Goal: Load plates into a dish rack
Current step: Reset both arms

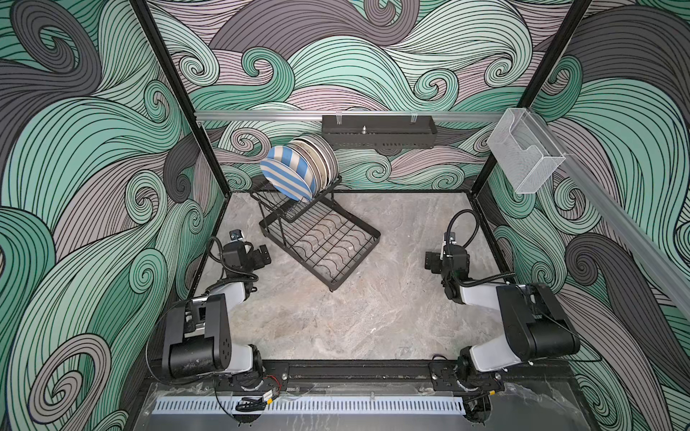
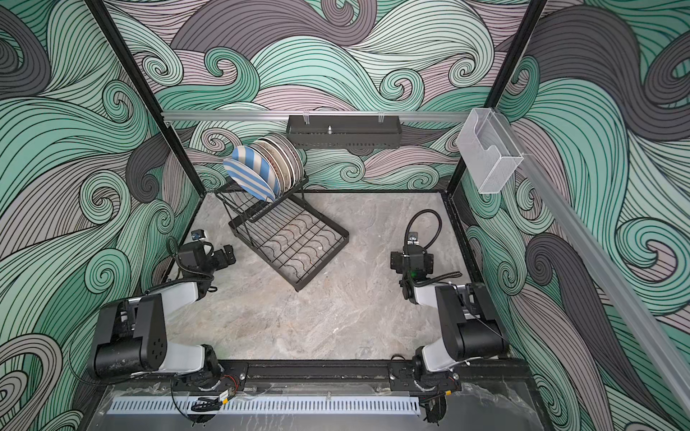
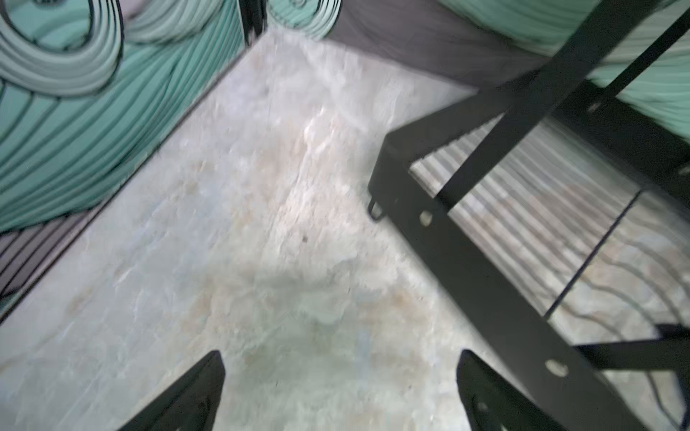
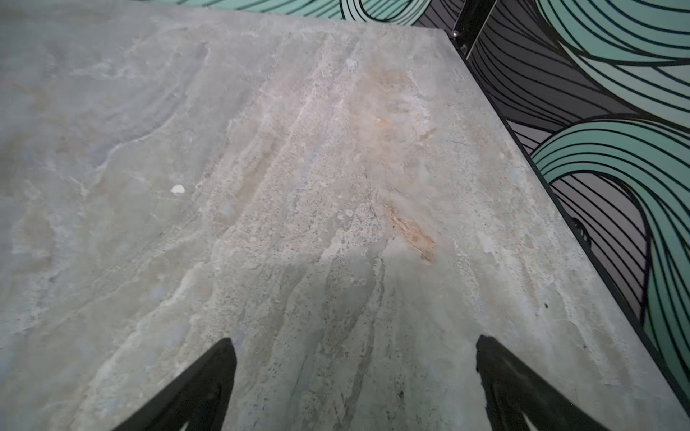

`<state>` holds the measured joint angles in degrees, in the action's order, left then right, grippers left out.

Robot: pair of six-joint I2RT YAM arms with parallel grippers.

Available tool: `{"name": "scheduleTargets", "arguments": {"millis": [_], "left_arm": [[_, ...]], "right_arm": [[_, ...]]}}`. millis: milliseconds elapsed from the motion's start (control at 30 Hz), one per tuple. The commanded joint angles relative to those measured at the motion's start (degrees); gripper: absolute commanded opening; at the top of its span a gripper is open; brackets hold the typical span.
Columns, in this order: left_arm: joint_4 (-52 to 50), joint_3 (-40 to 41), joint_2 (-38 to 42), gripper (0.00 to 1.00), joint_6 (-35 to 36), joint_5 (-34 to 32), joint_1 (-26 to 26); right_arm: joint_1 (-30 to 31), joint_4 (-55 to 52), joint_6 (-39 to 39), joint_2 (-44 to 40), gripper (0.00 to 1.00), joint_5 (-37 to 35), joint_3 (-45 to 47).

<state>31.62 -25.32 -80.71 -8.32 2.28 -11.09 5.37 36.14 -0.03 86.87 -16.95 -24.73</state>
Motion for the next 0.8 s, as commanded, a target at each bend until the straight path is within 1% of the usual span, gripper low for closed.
{"name": "scheduleTargets", "arguments": {"millis": [0,33,67,100,133,167,200,233,333,367,400,467,500,767], "left_arm": [[24.4,6.1,-8.1,0.99,4.6,8.5,1.5],[26.5,5.2,-10.6,0.99,5.6,8.4,2.3],[20.2,2.7,-10.5,0.99,6.3,9.3,2.4],[10.1,-0.1,-7.9,0.99,6.8,7.9,3.2],[4.0,-2.2,-6.2,0.99,6.3,5.2,4.0],[9.5,-1.3,-7.8,0.99,7.5,4.4,4.7],[13.5,0.3,-8.7,0.99,7.6,4.8,4.6],[13.9,0.4,-8.9,0.99,7.5,4.8,4.6],[5.1,-2.2,-6.7,0.99,6.5,3.4,4.8],[8.3,-1.5,-7.5,0.99,7.2,3.9,4.9],[8.7,-1.2,-7.6,0.99,7.5,4.2,4.8],[5.6,-2.0,-6.8,0.99,6.6,3.4,4.9],[7.0,-1.7,-7.2,0.99,6.8,3.6,4.9],[6.3,-1.8,-6.9,0.99,6.7,3.5,4.9]], "right_arm": [[-2.1,15.9,-0.2,2.0,1.00,4.9,2.8],[-2.0,18.5,-0.5,2.9,1.00,5.0,3.3],[-2.0,15.8,-0.3,2.2,1.00,5.0,2.9],[-2.1,12.6,-0.1,0.8,0.99,5.1,2.2],[-2.1,13.8,-0.1,1.0,1.00,5.1,2.4],[-2.0,15.7,-0.2,1.7,1.00,5.0,2.8],[-2.0,15.5,-0.2,1.7,1.00,5.0,2.8],[-2.0,14.0,-0.2,1.2,1.00,5.1,2.5],[-2.0,14.8,-0.2,1.5,1.00,5.1,2.7],[-2.0,13.8,-0.2,1.2,1.00,5.2,2.5],[-2.0,13.8,-0.1,1.2,1.00,5.2,2.5],[-2.0,14.3,-0.2,1.3,1.00,5.2,2.5],[-2.0,13.9,-0.2,1.2,1.00,5.2,2.5],[-2.0,14.1,-0.2,1.2,1.00,5.2,2.5]]}}
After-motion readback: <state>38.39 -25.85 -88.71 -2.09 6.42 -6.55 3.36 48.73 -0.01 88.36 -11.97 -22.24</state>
